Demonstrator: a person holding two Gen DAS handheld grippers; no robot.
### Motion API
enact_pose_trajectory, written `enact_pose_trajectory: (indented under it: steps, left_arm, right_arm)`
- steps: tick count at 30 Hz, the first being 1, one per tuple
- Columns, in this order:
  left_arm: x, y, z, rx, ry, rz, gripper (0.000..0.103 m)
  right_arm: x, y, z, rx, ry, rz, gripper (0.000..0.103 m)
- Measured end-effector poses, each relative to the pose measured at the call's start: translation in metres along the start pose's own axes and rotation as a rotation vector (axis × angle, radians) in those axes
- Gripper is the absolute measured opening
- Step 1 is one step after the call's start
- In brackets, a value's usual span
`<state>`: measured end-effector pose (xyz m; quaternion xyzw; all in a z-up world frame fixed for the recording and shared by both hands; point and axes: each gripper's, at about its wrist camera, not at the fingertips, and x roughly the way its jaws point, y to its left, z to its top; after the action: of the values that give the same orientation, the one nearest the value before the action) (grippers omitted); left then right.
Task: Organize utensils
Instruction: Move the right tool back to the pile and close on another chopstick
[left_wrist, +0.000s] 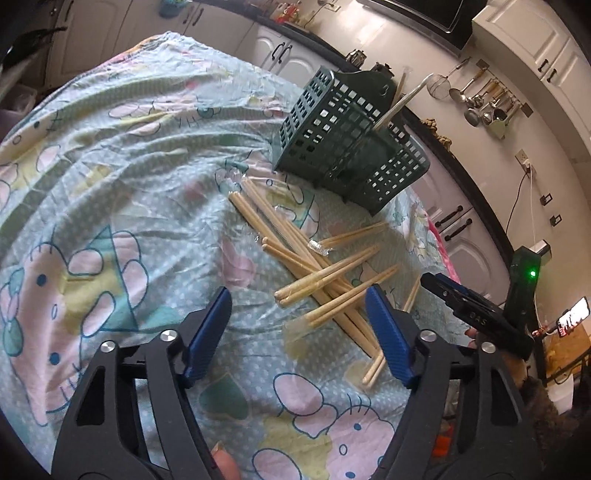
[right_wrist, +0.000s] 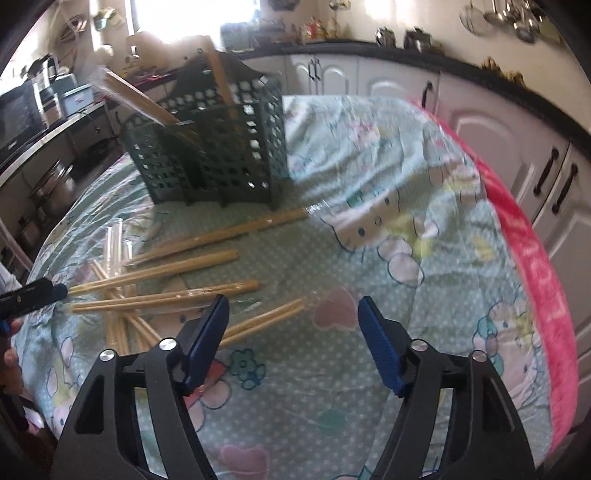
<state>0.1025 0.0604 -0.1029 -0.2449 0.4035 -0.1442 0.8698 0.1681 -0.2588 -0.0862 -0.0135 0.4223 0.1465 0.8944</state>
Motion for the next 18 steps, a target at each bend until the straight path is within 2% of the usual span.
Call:
enact_pose_trajectory:
  steps: [9,11,12,14,18]
  left_arm:
    - [0.008,0.004,0.001,-0.04,0.028,-0.031,0.049]
    - [0.01,0.004,0.001,-0.046,0.034,-0.038,0.044]
    - [0.012,0.004,0.001,-0.049,0.037,-0.041,0.042]
    - [0.013,0.005,0.0,-0.053,0.041,-0.044,0.036]
    - [0.013,0.005,0.001,-0.057,0.042,-0.048,0.027]
  right_arm:
    - [0.02,-0.018,0.004,0.115,0.041,0.055,0.038]
    - [0.019,-0.02,0.005,0.127,0.038,0.066,0.023]
    - [0.02,-0.021,0.005,0.135,0.039,0.072,0.021]
    - [0.02,-0.023,0.005,0.148,0.042,0.088,0.008]
    - [0.016,-0.024,0.005,0.157,0.026,0.093,0.003]
